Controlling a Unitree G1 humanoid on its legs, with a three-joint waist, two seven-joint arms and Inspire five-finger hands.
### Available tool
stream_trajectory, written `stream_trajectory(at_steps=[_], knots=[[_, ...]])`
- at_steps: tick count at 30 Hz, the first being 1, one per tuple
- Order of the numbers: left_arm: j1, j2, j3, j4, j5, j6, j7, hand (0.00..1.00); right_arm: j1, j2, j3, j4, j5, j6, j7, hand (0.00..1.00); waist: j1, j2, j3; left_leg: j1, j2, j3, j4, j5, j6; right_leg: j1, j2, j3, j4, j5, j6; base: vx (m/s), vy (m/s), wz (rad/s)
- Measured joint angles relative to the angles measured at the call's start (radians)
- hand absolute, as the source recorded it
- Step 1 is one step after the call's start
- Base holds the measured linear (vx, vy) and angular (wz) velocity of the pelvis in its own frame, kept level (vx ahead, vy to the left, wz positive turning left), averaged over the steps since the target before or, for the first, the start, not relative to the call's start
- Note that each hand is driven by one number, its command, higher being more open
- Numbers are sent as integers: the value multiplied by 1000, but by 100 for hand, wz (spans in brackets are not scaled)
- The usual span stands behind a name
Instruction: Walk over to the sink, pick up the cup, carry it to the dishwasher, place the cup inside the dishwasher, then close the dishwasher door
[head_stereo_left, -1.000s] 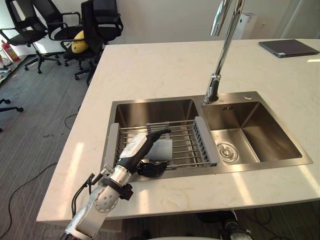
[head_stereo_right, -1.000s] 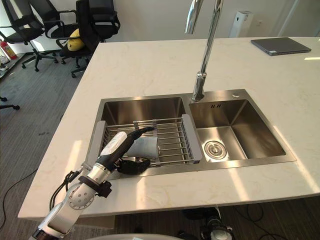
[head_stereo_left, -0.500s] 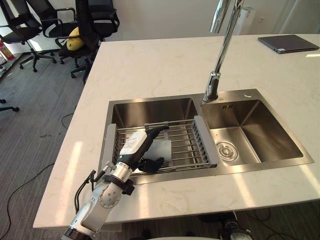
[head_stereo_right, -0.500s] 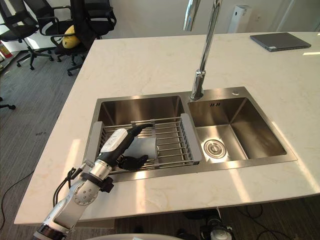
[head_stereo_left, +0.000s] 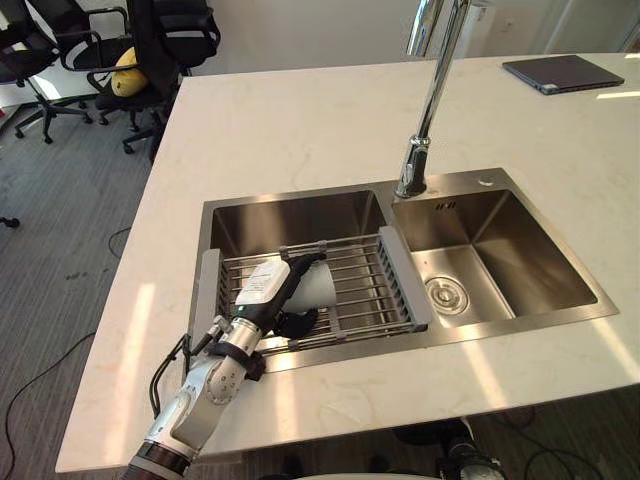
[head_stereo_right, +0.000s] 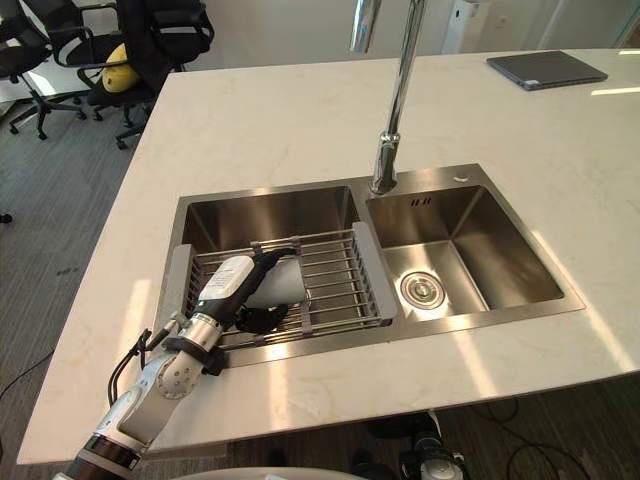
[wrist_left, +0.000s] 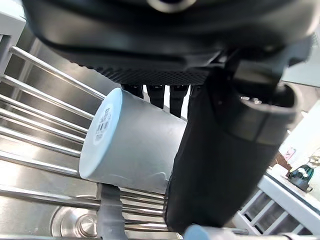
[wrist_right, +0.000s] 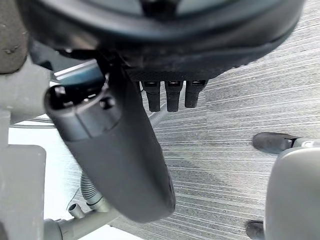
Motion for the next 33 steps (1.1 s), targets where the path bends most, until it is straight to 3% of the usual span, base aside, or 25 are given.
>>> stream_trajectory(at_steps=[6,7,29,33], knots=[[-33,27,11,35,17,6,-7,90,-1,0,0,-10,1,0,2,90,-1,1,-1,-5,0,1,0,0,0,-6,0,1,0,0,0,0,0,0],[-34,28,20,36,17,14,-11,30,0,0,0,-16,1,0,2,90,-2,1,-1,-7,0,2,0,0,0,-9,0,2,0,1,0,-21,-9,-4],[-63,37,49,74,-6,39,-35,30,-2,0,0,-24,3,3,18,90,-1,3,-2,-6,0,16,-2,1,1,-10,0,12,-9,13,1,-5,-2,-1],[-8,-12,61,4,-86,39,-29,30,1,0,-2,-23,4,3,16,90,1,3,-2,-4,-1,16,0,1,1,-7,-1,12,-8,14,1,0,0,0]])
